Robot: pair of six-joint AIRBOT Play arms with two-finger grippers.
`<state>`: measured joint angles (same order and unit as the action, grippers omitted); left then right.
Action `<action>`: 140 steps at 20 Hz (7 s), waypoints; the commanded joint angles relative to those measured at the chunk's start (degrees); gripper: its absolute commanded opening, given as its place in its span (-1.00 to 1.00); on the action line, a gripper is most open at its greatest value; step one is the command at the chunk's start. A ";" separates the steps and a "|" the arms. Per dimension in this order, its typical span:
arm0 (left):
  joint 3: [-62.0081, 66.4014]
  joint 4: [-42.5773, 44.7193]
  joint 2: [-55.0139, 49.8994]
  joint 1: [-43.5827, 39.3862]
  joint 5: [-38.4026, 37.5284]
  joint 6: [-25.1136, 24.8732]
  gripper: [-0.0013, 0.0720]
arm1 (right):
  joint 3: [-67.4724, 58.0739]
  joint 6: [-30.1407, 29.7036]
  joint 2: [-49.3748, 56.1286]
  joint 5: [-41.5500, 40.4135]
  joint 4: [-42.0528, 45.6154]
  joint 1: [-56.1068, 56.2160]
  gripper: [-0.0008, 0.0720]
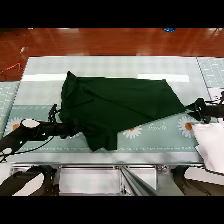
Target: Fold the shirts.
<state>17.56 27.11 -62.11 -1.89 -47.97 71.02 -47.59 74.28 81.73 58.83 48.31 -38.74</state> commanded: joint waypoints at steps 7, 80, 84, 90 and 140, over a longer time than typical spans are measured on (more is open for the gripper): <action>1.68 -0.66 0.09 0.22 -0.07 0.07 -0.90 | -9.18 -1.68 9.22 -0.26 -4.48 11.74 -0.91; 80.96 35.50 -43.98 10.88 -33.79 12.11 -0.91 | -55.32 6.69 26.27 23.85 11.26 26.10 -0.92; 77.29 38.99 -44.24 11.04 -35.76 12.11 -0.91 | -53.37 7.19 26.34 25.27 13.14 26.23 -0.92; 77.29 40.44 -44.28 12.24 -39.98 12.09 -0.91 | -49.77 7.10 26.69 27.04 14.12 26.47 -0.91; 3.02 21.90 -2.69 27.93 -14.40 -1.60 -0.91 | 22.75 7.39 -30.05 10.34 9.22 5.66 0.17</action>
<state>20.58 48.60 -64.73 26.65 -63.99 70.17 -29.58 84.99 50.83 68.27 63.13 -31.14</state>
